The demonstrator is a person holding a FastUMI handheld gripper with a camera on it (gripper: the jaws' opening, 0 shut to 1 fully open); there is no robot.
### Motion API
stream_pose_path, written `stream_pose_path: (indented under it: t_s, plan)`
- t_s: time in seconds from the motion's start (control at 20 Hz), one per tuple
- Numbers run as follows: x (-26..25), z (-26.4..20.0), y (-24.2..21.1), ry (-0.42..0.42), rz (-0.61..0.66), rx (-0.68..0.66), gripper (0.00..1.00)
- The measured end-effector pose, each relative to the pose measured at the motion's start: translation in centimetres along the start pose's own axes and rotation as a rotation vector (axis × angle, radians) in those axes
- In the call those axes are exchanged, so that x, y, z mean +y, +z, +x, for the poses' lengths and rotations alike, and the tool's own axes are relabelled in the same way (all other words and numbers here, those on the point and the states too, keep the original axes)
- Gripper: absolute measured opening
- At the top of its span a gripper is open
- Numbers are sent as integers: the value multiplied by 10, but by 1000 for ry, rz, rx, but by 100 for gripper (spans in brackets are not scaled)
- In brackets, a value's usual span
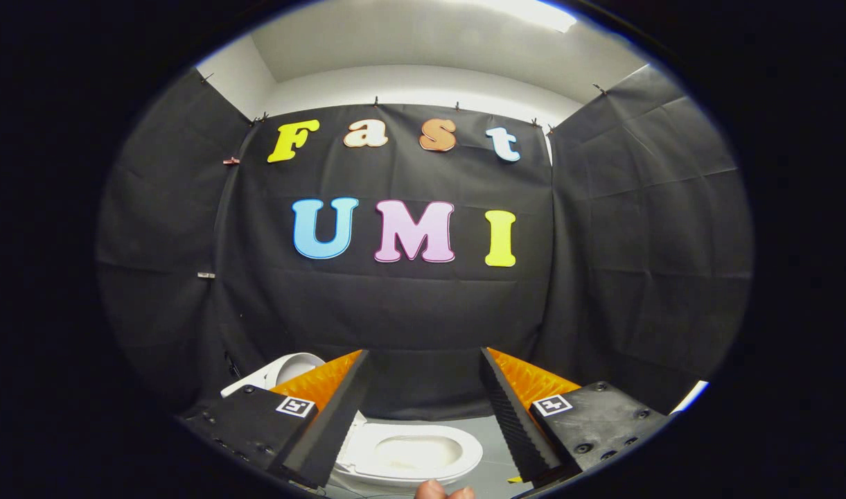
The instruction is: Open the toilet lid.
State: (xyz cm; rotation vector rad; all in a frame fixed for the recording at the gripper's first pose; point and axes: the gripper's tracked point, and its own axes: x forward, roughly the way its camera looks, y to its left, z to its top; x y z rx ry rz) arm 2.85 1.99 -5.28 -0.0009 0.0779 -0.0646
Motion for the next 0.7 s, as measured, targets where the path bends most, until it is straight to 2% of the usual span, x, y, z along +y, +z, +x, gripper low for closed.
stream_pose_path:
  t_s: [0.7]
  plan:
    - [2, -1, -4, 6, -2, 9, 98]
